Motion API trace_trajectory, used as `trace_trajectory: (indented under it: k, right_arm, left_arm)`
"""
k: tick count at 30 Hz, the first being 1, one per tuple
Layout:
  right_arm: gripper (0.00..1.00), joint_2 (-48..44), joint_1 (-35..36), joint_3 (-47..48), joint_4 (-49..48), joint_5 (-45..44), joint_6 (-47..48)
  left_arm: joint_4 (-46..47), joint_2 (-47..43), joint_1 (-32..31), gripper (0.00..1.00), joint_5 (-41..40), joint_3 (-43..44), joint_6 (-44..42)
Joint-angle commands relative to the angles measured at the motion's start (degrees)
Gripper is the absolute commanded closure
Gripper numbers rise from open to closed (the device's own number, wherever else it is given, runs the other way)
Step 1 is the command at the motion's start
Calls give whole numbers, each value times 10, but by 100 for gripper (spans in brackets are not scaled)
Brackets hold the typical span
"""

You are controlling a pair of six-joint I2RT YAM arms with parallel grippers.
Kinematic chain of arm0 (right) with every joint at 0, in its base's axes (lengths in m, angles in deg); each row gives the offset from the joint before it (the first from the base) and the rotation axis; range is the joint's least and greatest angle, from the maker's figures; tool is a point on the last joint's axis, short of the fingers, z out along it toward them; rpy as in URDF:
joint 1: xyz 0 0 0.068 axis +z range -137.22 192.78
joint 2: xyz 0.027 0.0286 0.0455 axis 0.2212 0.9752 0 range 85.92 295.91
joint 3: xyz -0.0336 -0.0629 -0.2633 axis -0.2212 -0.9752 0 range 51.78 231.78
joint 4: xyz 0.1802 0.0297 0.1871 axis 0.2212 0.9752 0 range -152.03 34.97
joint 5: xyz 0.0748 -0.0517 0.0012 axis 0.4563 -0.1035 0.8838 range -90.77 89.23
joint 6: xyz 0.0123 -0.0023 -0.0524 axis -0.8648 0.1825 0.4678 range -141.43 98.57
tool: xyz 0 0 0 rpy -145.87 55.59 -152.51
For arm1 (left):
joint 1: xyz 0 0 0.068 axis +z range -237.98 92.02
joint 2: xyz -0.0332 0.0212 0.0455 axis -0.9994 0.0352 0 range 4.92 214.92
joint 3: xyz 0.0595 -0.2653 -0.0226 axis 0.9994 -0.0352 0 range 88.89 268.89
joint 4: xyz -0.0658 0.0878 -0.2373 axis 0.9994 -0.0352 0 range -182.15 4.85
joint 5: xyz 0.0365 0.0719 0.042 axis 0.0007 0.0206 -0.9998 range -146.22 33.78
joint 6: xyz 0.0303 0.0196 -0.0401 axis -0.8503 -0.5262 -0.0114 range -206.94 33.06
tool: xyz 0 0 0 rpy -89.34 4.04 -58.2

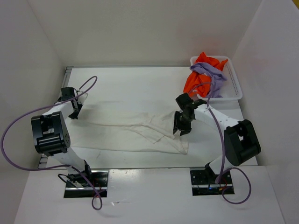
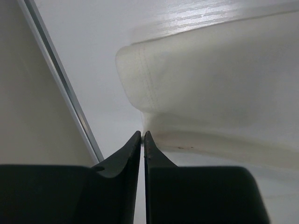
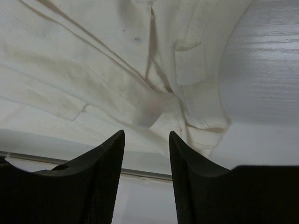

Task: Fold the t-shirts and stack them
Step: Fold the other side of the tshirt into a rectangle

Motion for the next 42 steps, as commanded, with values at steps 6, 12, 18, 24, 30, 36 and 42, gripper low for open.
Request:
trace_trajectory:
  k: [6,12,18,24,30,36,42]
  right_arm:
    - [50,-76,36,70,-17,-9,-14]
    - [48,63,99,200,-52,-74,-27]
    - [43,126,99,265,-25,-179,-29]
    - [43,55,43,153,-54,-171,-87]
    - [43,14,43,35,-65,-92,-157]
    - [41,-40,43,-18,-65,-86,-177]
    - [36,-27,43,-24,-65,-53,-172]
  left_arm:
    - [-6,-50,4,79,28,23,24]
    - [-44,-55,4,45,28,36,36]
    - [-77,-49,16,20,100,124,67]
    - [-82,62,16,18,105,182,98]
    - [-76,114,11,15,105,206,103]
    - [-76,147,11,14,122,218,103]
    - [-67,164,11,14,112,224,115]
